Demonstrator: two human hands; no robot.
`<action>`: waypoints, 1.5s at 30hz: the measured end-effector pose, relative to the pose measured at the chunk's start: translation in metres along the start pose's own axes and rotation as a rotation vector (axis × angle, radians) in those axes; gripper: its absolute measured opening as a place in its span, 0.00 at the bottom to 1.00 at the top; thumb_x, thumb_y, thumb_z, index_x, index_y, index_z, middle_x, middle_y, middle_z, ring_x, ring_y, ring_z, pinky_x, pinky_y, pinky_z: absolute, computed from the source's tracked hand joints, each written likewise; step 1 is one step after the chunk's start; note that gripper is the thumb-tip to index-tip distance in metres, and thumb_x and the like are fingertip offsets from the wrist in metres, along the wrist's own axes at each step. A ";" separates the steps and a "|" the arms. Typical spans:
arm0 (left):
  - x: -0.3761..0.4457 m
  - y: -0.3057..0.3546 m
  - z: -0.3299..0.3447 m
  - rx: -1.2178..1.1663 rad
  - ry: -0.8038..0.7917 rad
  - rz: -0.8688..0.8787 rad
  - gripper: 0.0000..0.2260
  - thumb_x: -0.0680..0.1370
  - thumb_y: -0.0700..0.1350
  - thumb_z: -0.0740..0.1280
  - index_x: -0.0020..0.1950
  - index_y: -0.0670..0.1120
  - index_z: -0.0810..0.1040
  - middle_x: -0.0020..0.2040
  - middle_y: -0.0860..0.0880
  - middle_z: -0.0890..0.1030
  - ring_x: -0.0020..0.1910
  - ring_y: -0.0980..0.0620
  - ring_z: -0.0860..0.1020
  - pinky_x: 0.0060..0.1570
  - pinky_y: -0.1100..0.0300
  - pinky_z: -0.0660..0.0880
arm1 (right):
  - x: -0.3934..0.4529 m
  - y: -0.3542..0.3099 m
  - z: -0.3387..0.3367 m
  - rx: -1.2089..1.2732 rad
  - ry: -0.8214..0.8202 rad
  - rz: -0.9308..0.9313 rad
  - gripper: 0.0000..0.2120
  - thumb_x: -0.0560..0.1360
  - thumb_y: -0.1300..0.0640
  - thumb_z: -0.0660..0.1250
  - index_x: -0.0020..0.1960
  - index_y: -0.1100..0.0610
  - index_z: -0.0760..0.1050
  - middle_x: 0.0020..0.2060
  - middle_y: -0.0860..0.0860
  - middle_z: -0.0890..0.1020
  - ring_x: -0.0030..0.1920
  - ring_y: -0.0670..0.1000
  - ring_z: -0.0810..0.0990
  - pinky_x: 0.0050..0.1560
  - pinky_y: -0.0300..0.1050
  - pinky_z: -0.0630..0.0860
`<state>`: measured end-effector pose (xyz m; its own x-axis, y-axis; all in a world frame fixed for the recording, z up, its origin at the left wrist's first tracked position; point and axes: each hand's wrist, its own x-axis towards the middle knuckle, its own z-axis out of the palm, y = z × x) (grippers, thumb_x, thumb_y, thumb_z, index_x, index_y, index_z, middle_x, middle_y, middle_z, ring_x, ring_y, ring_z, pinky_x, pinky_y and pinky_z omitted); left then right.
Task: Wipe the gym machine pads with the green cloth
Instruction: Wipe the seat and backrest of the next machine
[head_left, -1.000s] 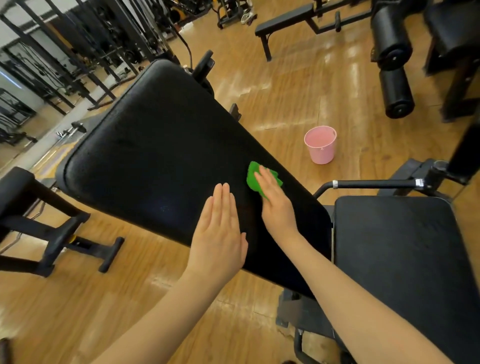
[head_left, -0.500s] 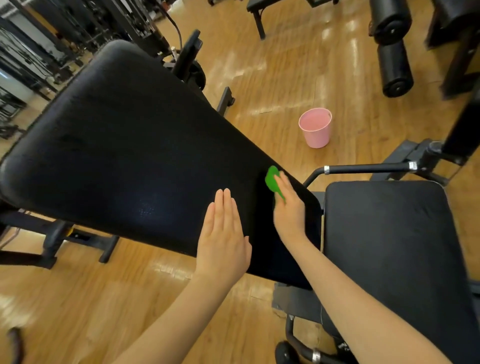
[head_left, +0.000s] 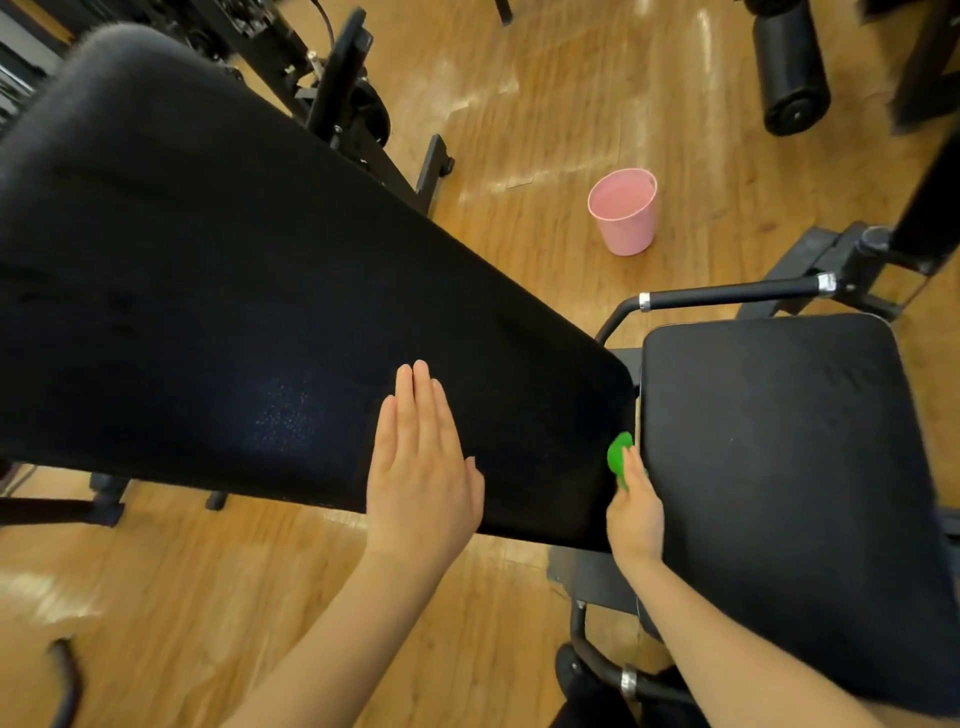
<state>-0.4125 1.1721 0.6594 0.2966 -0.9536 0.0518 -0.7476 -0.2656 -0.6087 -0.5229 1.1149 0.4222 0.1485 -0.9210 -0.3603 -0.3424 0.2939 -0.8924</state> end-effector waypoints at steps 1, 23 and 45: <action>0.000 0.000 0.001 0.010 -0.001 0.008 0.33 0.79 0.55 0.54 0.75 0.33 0.50 0.74 0.35 0.47 0.75 0.38 0.46 0.73 0.47 0.46 | -0.004 0.007 -0.001 0.009 0.002 0.040 0.24 0.79 0.69 0.55 0.73 0.56 0.62 0.72 0.50 0.65 0.70 0.53 0.66 0.69 0.41 0.59; -0.002 -0.001 0.004 -0.012 -0.023 0.008 0.34 0.81 0.59 0.47 0.75 0.33 0.43 0.76 0.34 0.45 0.77 0.38 0.47 0.73 0.46 0.42 | 0.013 -0.057 -0.004 0.140 -0.143 -0.254 0.25 0.79 0.65 0.58 0.72 0.50 0.56 0.71 0.44 0.61 0.74 0.46 0.56 0.71 0.39 0.52; 0.000 0.003 0.003 -0.071 -0.047 0.011 0.34 0.79 0.57 0.53 0.75 0.33 0.52 0.76 0.34 0.55 0.77 0.38 0.54 0.73 0.46 0.47 | 0.005 -0.026 -0.012 0.093 -0.107 -0.123 0.25 0.79 0.65 0.59 0.73 0.52 0.59 0.71 0.47 0.64 0.72 0.50 0.63 0.71 0.42 0.56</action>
<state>-0.4126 1.1717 0.6550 0.3148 -0.9491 0.0074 -0.7906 -0.2665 -0.5513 -0.5240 1.0992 0.4471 0.2830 -0.9204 -0.2696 -0.2291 0.2081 -0.9509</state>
